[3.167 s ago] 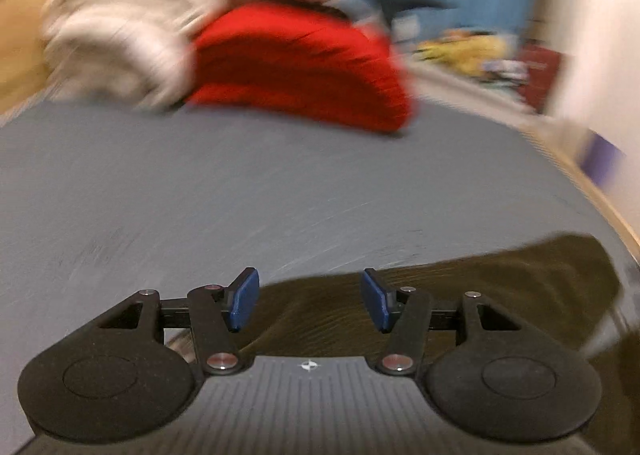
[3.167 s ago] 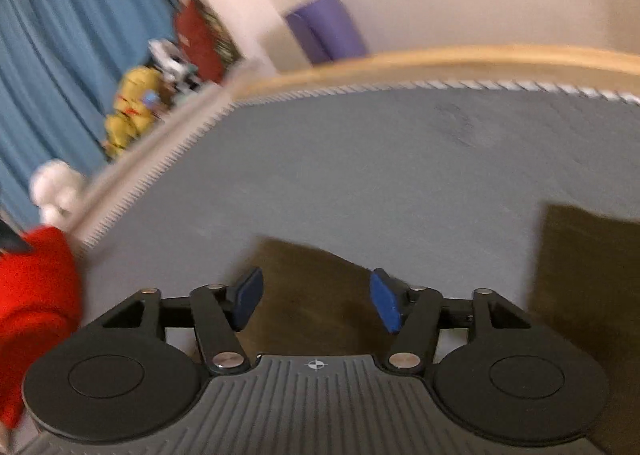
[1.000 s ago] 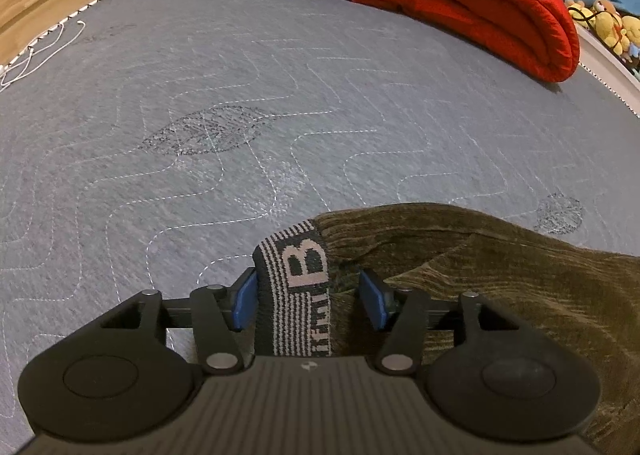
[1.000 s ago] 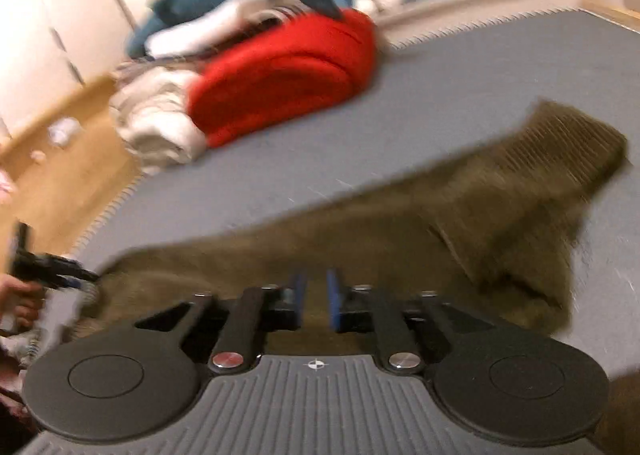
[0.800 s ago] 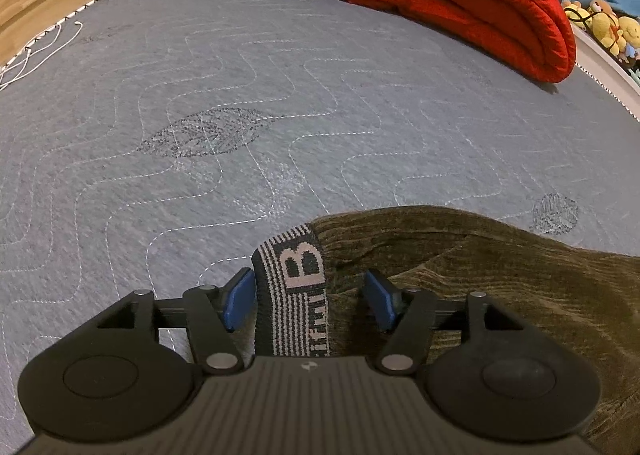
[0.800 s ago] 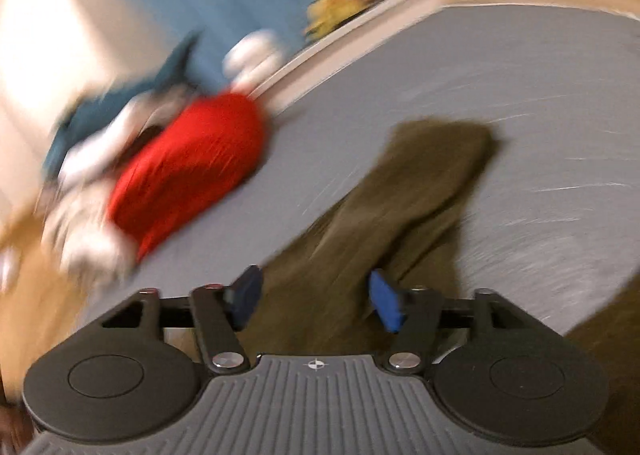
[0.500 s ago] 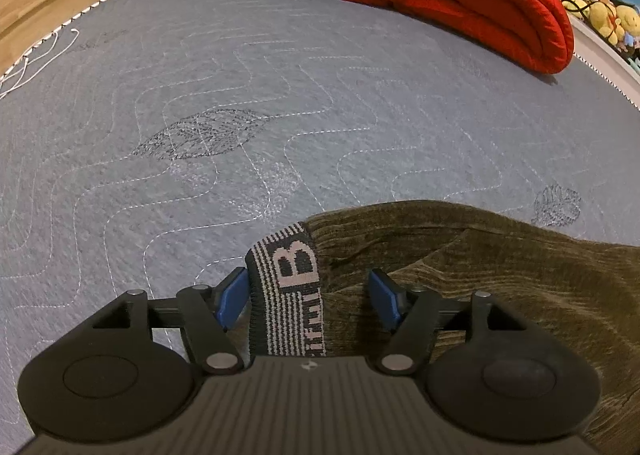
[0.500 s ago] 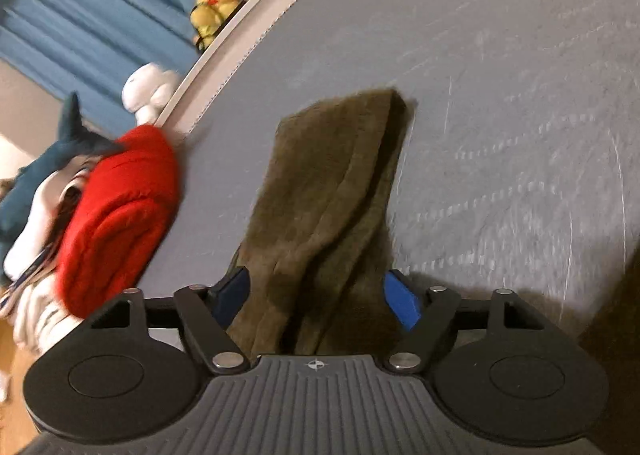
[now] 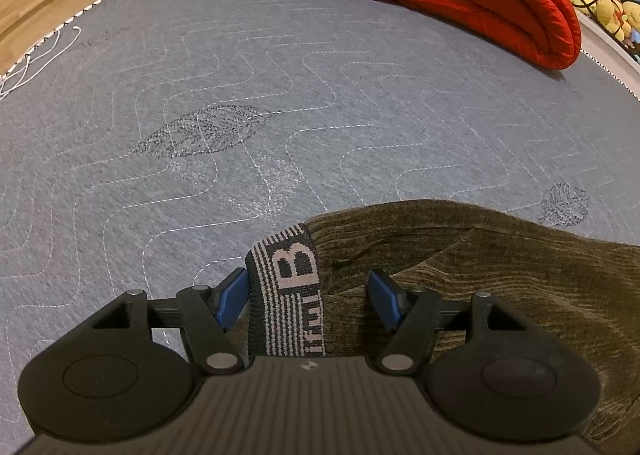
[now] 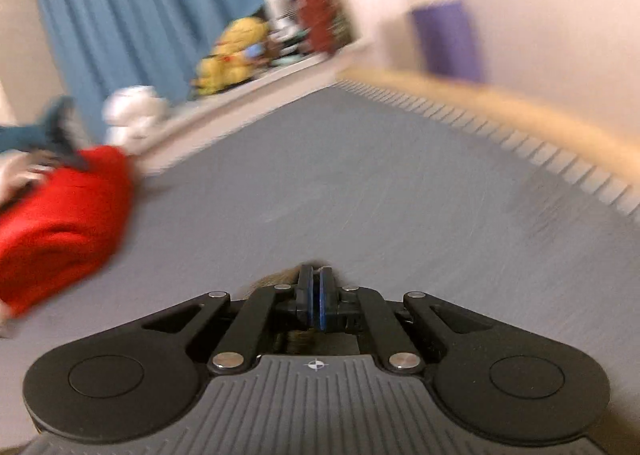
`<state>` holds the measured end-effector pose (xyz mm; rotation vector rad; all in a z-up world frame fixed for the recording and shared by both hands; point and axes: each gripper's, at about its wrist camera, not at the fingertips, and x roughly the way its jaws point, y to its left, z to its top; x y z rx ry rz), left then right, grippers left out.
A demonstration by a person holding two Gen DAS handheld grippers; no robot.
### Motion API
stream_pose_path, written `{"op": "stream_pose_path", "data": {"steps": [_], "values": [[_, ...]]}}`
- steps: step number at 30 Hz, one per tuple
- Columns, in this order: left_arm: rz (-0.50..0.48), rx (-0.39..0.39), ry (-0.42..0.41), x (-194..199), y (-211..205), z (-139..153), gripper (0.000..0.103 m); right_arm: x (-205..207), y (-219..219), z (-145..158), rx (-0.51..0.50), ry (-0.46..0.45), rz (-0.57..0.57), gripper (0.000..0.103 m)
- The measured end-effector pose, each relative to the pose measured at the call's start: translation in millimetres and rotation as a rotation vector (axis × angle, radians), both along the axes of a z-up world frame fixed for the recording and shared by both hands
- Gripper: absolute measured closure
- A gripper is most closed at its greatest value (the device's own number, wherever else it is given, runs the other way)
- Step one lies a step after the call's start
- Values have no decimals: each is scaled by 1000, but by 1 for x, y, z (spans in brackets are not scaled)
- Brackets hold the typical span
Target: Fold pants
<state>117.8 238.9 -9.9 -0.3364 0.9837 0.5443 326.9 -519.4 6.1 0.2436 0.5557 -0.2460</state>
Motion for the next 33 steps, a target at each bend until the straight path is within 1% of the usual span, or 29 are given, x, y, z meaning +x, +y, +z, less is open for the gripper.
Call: {"op": "stream_pose_path", "data": {"steps": [2, 3, 4, 5, 6, 8, 9, 10, 13, 14, 15, 16, 17, 18, 19, 20, 21, 22, 23, 26, 27, 29, 30, 32, 33], "values": [[-3, -1, 2, 0, -1, 1, 27, 4, -5, 7, -143, 22, -108, 101], [-8, -1, 1, 0, -2, 1, 26, 5, -9, 8, -201, 42, -167, 98], [-9, -1, 0, 0, -3, 2, 25, 6, -10, 7, -221, 63, -197, 91], [-10, 2, -2, -1, -3, 3, 25, 5, -12, 3, -206, 69, -205, 84], [-8, 4, -6, -2, -4, 4, 25, 0, -12, 0, -170, 56, -189, 73], [4, 5, -21, -4, -4, 8, 25, -8, -1, -7, -122, 33, -121, 72], [12, 7, -32, -6, -4, 10, 25, -13, 7, -13, -92, 21, -55, 72], [21, 12, -41, -7, -4, 13, 25, -12, 18, -19, -65, 25, 6, 68], [41, 11, -70, -12, -3, 21, 26, -20, 39, -39, 30, 63, 202, 62], [46, 8, -81, -13, -4, 24, 26, -18, 48, -48, 54, 91, 260, 60], [49, 7, -91, -15, -5, 27, 26, -13, 59, -59, 51, 141, 300, 56], [49, 8, -101, -17, -5, 30, 26, -7, 67, -74, 8, 218, 291, 55], [48, 10, -107, -17, -6, 33, 27, 0, 71, -87, -41, 304, 258, 55], [46, 12, -114, -18, -7, 35, 27, 6, 70, -107, -88, 427, 197, 55], [42, 11, -121, -20, -8, 38, 27, 4, 65, -114, -68, 429, 154, 46], [36, 10, -127, -21, -10, 41, 28, 1, 60, -111, -25, 396, 110, 42], [24, 7, -132, -22, -12, 43, 29, -2, 56, -109, 21, 383, 77, 42], [5, 5, -139, -23, -15, 45, 31, -6, 57, -104, 44, 360, 59, 43], [-13, 4, -145, -24, -18, 47, 34, -10, 61, -97, 51, 327, 63, 45], [-52, -7, -167, -28, -26, 54, 45, -26, 87, -63, 3, 205, 110, 45], [-63, -19, -178, -30, -27, 57, 47, -33, 96, -49, 4, 162, 135, 44], [-86, -40, -195, -33, -32, 62, 59, -50, 115, -22, 6, 77, 187, 43], [-101, -50, -206, -35, -35, 65, 62, -62, 126, -6, 2, 27, 214, 41], [-133, -66, -231, -39, -42, 72, 70, -92, 141, 22, -7, -52, 256, 36], [-147, -70, -241, -41, -46, 75, 71, -105, 151, 36, -12, -88, 278, 33]]}}
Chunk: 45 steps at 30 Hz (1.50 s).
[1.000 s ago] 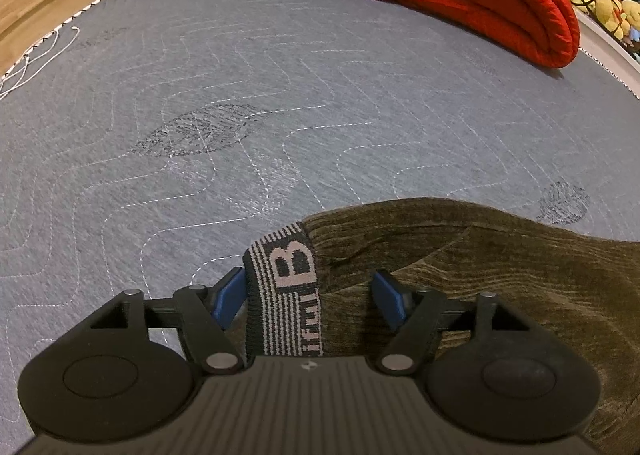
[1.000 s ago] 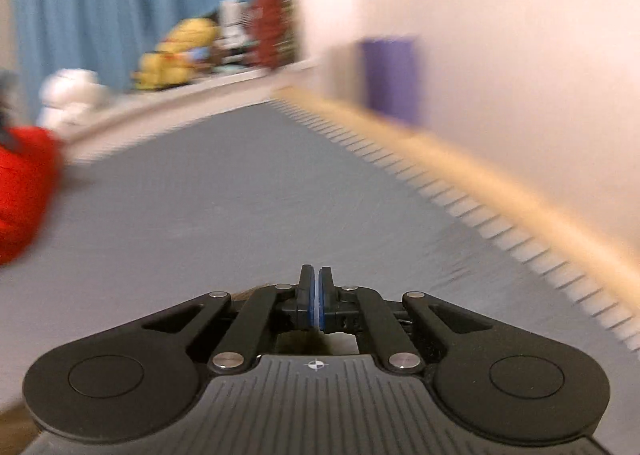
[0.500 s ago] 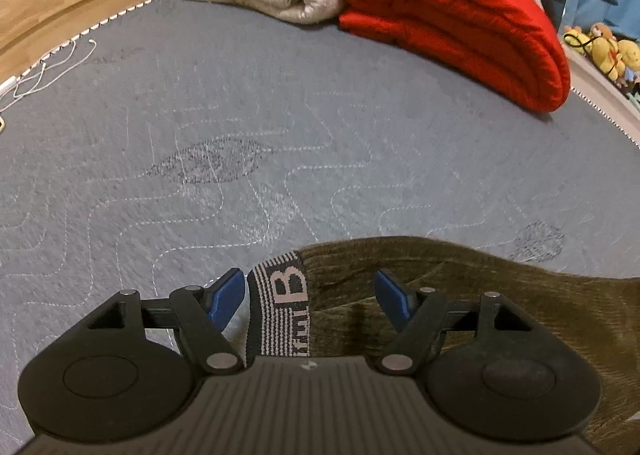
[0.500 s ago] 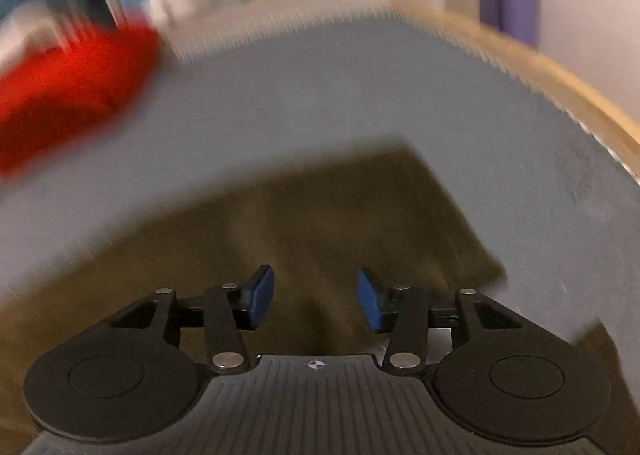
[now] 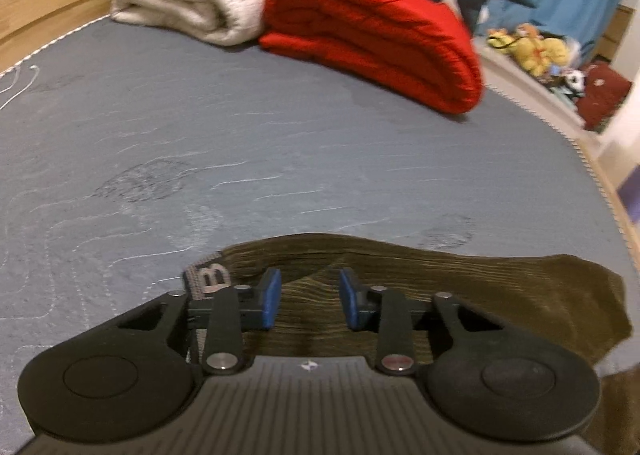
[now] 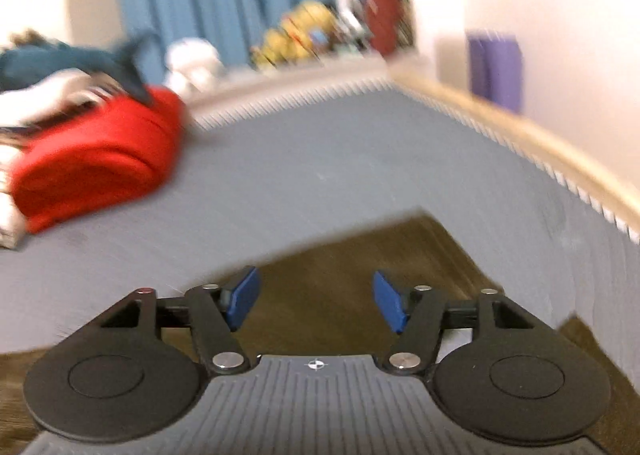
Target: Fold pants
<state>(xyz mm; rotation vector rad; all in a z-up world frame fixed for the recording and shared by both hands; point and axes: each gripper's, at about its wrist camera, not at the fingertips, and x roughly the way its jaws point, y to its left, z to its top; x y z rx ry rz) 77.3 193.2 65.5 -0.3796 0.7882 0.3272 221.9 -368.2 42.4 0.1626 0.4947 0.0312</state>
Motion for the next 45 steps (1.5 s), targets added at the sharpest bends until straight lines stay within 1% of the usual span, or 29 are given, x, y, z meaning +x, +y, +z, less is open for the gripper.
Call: {"op": "stream_pose_path", "data": {"steps": [2, 4, 8, 10, 13, 17, 20, 23, 26, 29, 31, 34, 36, 38, 42, 45], "values": [[-29, -5, -23, -6, -8, 6, 74, -27, 21, 28, -5, -62, 53, 32], [-51, -12, -37, -12, -14, 11, 76, -49, 37, 50, -19, -111, 92, 32], [-94, -13, -62, -24, -27, 20, 76, -103, 72, 89, -17, -204, 164, 31], [-110, -10, -73, -32, -31, 23, 76, -131, 90, 103, -14, -251, 203, 26], [-133, -2, -79, -42, -38, 24, 76, -170, 108, 113, -5, -315, 247, 19], [-145, 13, -73, -51, -44, 23, 76, -202, 129, 111, 8, -354, 303, 18], [-148, 34, -61, -55, -46, 19, 76, -213, 137, 104, 16, -368, 336, 17], [-130, 51, -42, -54, -42, 13, 76, -212, 144, 98, 3, -379, 356, 15], [-101, 60, -18, -52, -35, 6, 76, -206, 147, 96, 19, -387, 368, 15], [-86, 73, 7, -48, -31, -3, 76, -201, 143, 84, 22, -416, 360, 11], [-85, 79, 18, -45, -29, -11, 76, -195, 139, 67, 17, -401, 340, 11], [-79, 79, 43, -36, -21, -21, 76, -182, 138, 50, 4, -343, 328, 11], [-56, 75, 45, -31, -12, -24, 76, -179, 138, 45, -17, -348, 333, 11], [-21, 50, 37, -28, 5, -22, 76, -174, 136, 41, -16, -340, 325, 11], [75, -3, -10, -27, 47, -14, 75, -163, 128, 38, 42, -296, 311, 10], [101, -39, 7, -19, 70, -23, 74, -157, 122, 37, 95, -261, 302, 10]]}}
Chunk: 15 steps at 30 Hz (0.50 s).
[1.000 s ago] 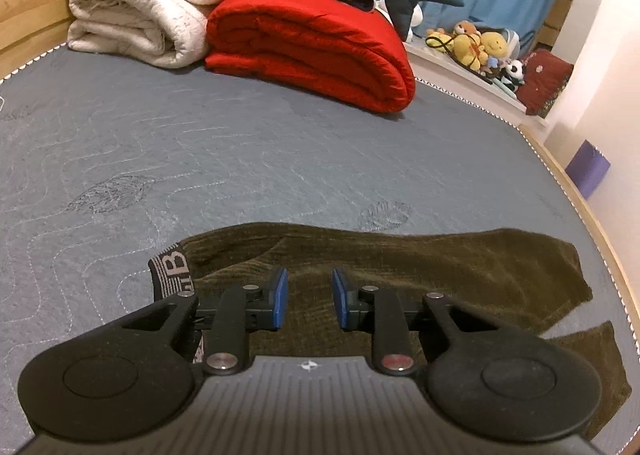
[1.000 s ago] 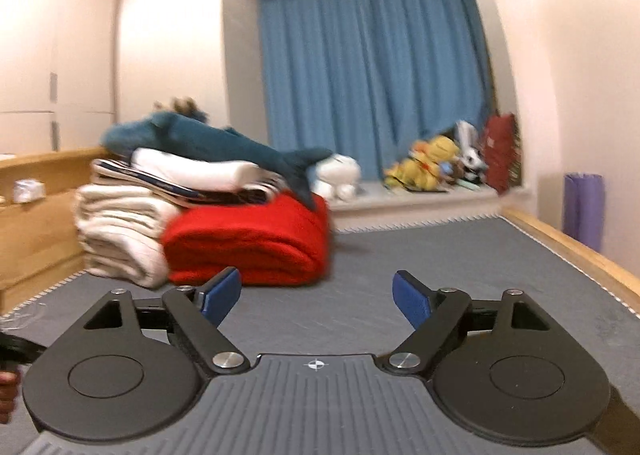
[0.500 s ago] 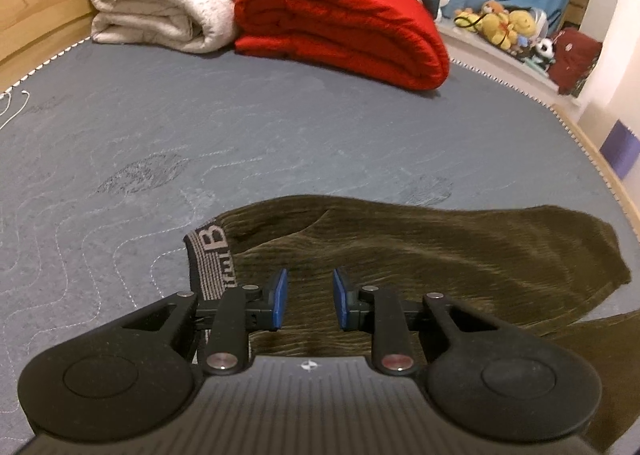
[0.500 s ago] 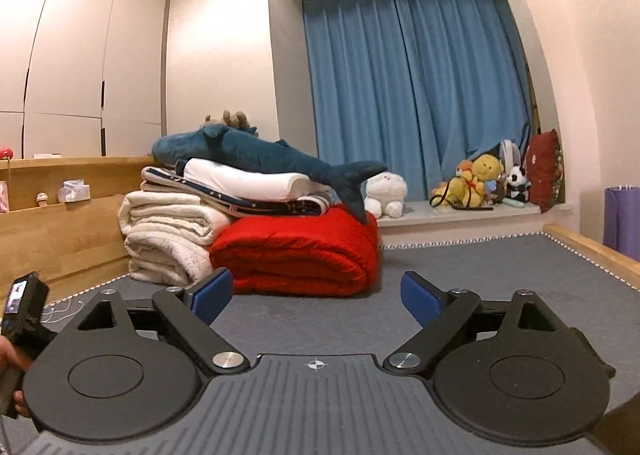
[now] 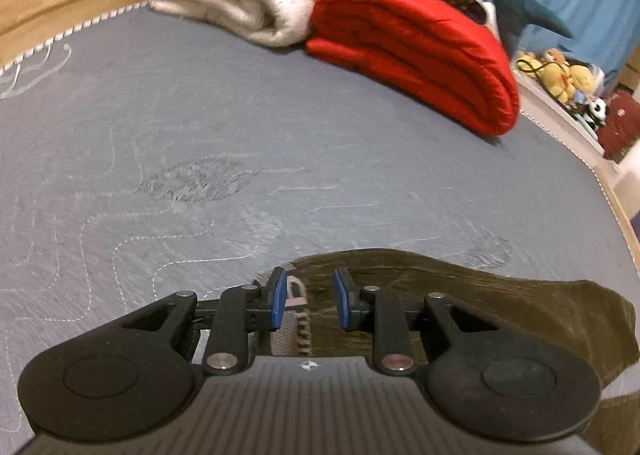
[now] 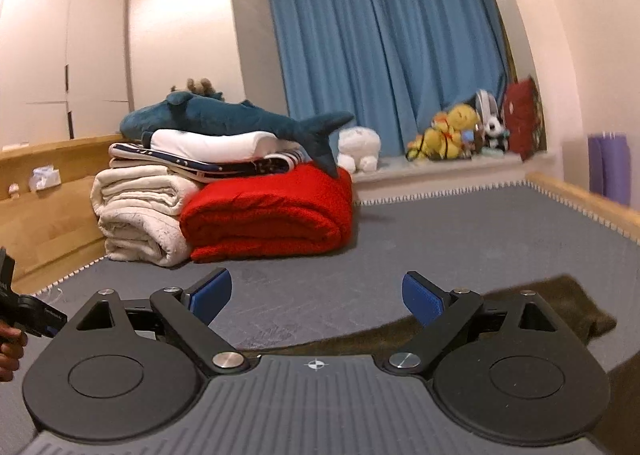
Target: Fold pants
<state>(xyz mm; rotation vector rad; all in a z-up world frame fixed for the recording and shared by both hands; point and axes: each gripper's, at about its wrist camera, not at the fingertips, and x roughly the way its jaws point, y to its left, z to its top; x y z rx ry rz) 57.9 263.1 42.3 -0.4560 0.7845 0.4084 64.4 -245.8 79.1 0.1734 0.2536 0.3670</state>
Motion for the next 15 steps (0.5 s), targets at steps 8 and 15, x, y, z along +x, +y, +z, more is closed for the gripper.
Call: {"op": "stream_pose_path", "data": {"steps": [8, 15], "values": [[14, 1, 43, 30, 13, -34, 35, -1, -2, 1, 38, 18, 39, 8], [-91, 150, 38, 58, -14, -50, 17, 3, 2, 0, 37, 22, 64, 8]]}}
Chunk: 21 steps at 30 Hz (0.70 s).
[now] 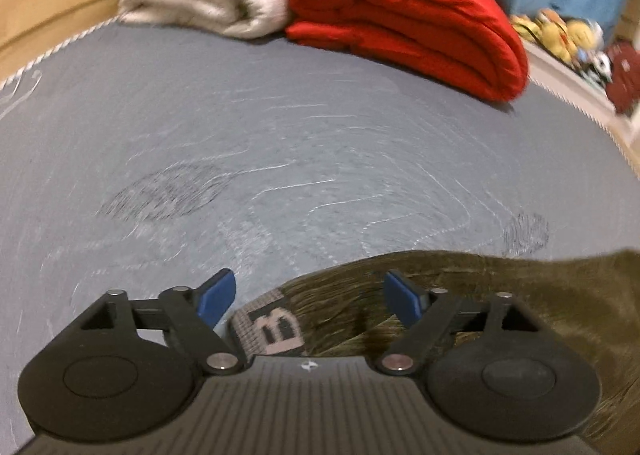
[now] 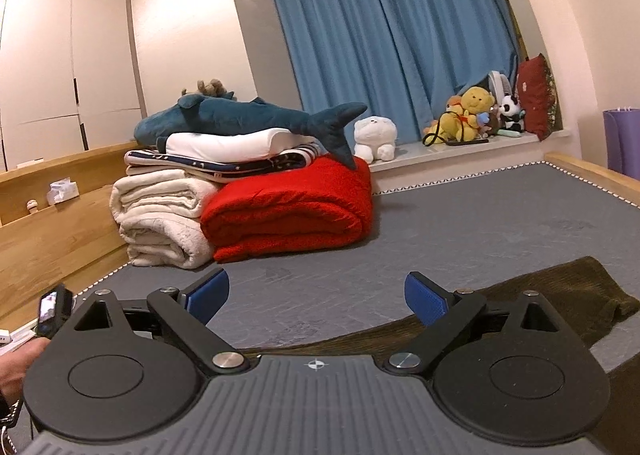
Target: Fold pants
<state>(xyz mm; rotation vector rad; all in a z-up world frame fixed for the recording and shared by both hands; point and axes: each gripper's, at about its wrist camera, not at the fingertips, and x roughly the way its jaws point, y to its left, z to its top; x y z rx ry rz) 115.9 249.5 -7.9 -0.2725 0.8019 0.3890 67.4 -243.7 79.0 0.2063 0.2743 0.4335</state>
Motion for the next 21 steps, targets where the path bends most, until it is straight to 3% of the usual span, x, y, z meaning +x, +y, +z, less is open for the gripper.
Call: {"op": "stream_pose_path", "data": {"steps": [5, 12, 13, 15, 16, 17, 19, 21], "values": [[-99, 82, -6, 16, -21, -12, 15, 4, 1, -3, -11, 6, -1, 8], [-158, 159, 26, 33, -34, -34, 16, 3, 6, -4, -31, -3, 3, 8], [-164, 158, 25, 34, -35, -35, 22, 2, 7, -4, -38, -6, 5, 8], [-175, 154, 35, 36, -36, -36, 49, 1, 9, -5, -53, -14, 9, 8], [-178, 152, 49, 37, -37, -37, 70, 1, 10, -5, -58, -16, 11, 8], [-184, 149, 55, 37, -37, -36, 85, 1, 10, -5, -63, -18, 13, 8], [-199, 157, 43, 34, -41, -32, 94, 1, 11, -5, -68, -17, 12, 8], [-208, 184, 21, 30, -46, -23, 96, 2, 10, -5, -66, -12, 10, 8]]}}
